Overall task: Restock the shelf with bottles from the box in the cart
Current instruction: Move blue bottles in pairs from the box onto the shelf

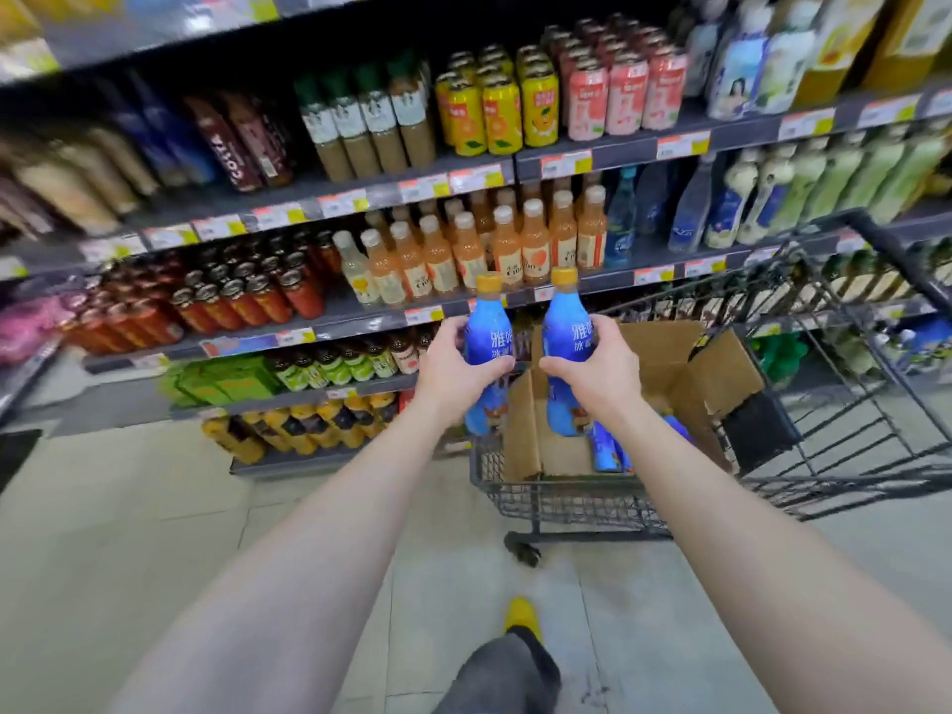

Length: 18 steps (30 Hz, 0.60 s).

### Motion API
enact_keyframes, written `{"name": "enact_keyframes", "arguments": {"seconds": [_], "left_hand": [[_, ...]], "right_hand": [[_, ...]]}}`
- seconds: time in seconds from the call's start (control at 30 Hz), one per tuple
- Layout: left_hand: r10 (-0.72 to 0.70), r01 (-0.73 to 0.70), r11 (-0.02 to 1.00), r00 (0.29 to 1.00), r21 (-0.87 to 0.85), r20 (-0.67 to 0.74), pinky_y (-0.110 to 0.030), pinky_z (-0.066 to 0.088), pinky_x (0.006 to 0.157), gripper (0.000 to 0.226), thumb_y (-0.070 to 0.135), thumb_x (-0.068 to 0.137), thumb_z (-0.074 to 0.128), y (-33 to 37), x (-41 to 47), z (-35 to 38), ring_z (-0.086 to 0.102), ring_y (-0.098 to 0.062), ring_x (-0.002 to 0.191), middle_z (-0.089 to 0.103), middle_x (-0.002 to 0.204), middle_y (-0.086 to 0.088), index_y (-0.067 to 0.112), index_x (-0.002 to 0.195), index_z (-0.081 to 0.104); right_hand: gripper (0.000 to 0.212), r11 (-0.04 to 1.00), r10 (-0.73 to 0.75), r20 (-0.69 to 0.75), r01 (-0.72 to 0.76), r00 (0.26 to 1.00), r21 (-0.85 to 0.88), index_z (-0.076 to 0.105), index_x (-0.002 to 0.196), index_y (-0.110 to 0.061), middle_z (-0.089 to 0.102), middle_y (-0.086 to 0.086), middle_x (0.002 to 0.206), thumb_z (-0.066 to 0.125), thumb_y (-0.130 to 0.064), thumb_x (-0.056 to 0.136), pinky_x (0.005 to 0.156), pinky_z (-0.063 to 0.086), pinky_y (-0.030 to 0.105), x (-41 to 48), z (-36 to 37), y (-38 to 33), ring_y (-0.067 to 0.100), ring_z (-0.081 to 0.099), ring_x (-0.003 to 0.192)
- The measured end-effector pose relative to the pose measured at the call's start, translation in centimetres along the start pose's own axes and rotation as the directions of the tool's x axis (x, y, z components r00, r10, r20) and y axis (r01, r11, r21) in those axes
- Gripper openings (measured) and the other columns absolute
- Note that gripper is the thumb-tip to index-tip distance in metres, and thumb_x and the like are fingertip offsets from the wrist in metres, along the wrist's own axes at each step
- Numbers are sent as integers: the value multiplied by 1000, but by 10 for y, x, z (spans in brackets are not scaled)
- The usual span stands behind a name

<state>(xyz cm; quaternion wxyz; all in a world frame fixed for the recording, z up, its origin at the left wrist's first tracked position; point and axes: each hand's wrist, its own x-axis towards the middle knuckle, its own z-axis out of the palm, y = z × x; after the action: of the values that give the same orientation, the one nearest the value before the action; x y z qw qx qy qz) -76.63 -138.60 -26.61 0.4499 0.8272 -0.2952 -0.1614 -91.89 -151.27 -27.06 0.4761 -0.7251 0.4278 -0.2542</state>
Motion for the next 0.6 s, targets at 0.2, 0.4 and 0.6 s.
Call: {"name": "enact_keyframes", "arguments": {"seconds": [0.2,0.4,0.6], "left_hand": [[36,-31,999,991,41,-129,-3,43,68,70,29,73,93,13,-33,-102,63,2,90,65,109,8,19,131,56],[88,-64,993,958,95,-272,-33,55,89,72,45,68,92,17,-46,-205,65,-13,102,67,112,9,24,127,57],[89,-67,995,942,78,-325,-15,49,72,67,39,71,92,-9,-56,-299,63,-2,93,67,112,8,21,126,57]], "right_hand": [[77,986,-161,43,159,986,51,48,135,-24,64,-2,124,87,-32,69,94,51,35,-37,37,-77,18,63,109],[75,950,-304,94,294,948,104,47,135,-22,61,-7,118,87,-28,72,83,50,26,-63,85,-148,10,61,100],[69,924,-378,139,362,915,126,49,134,-20,60,-8,112,86,-23,75,82,54,29,-87,157,-208,12,62,98]]}}
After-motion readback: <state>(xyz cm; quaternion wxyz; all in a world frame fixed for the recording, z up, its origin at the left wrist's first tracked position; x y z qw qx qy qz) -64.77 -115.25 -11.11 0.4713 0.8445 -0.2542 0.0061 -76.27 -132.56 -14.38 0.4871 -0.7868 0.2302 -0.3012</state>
